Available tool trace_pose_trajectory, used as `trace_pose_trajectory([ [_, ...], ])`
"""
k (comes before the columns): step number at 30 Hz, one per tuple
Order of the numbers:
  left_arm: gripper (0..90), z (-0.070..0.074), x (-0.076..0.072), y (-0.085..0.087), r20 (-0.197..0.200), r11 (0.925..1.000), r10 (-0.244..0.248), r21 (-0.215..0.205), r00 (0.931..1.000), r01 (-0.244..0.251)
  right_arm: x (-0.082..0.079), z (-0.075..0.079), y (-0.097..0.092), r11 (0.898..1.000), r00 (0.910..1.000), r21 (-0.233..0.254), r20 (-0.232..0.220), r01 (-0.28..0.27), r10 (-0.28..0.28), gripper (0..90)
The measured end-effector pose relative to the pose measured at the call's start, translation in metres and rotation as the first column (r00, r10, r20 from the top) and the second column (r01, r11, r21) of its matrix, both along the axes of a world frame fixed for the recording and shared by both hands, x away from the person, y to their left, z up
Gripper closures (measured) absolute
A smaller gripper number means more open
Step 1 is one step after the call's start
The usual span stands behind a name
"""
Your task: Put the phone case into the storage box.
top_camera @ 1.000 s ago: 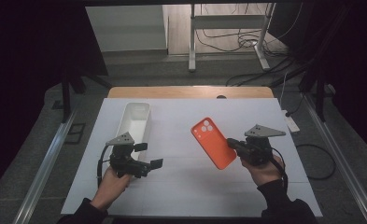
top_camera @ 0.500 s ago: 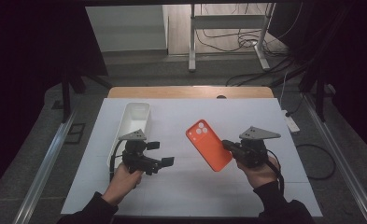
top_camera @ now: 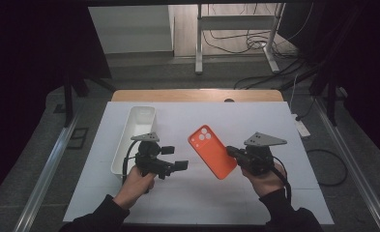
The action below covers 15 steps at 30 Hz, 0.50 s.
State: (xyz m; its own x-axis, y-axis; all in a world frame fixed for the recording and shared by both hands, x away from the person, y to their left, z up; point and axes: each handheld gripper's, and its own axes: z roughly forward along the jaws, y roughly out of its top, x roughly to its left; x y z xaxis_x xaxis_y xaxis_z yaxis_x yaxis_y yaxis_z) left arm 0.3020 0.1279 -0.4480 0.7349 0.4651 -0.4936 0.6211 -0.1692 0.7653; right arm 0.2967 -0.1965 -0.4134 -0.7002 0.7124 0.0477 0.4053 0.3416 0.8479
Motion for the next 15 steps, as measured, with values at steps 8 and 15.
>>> trace_pose_trajectory([
  [8,0.3,0.001,0.004,-0.01,-0.037,0.9999,-0.004,-0.013,0.9993,0.004,-0.004,0.0,0.007,1.0,0.9999,-0.005,0.006,-0.011,0.011,89.1],
  [15,0.3,0.001,0.007,-0.018,-0.052,0.9995,-0.028,-0.016,0.9982,0.027,-0.006,-0.001,0.012,1.0,0.9996,-0.005,0.007,-0.029,0.029,89.1],
])
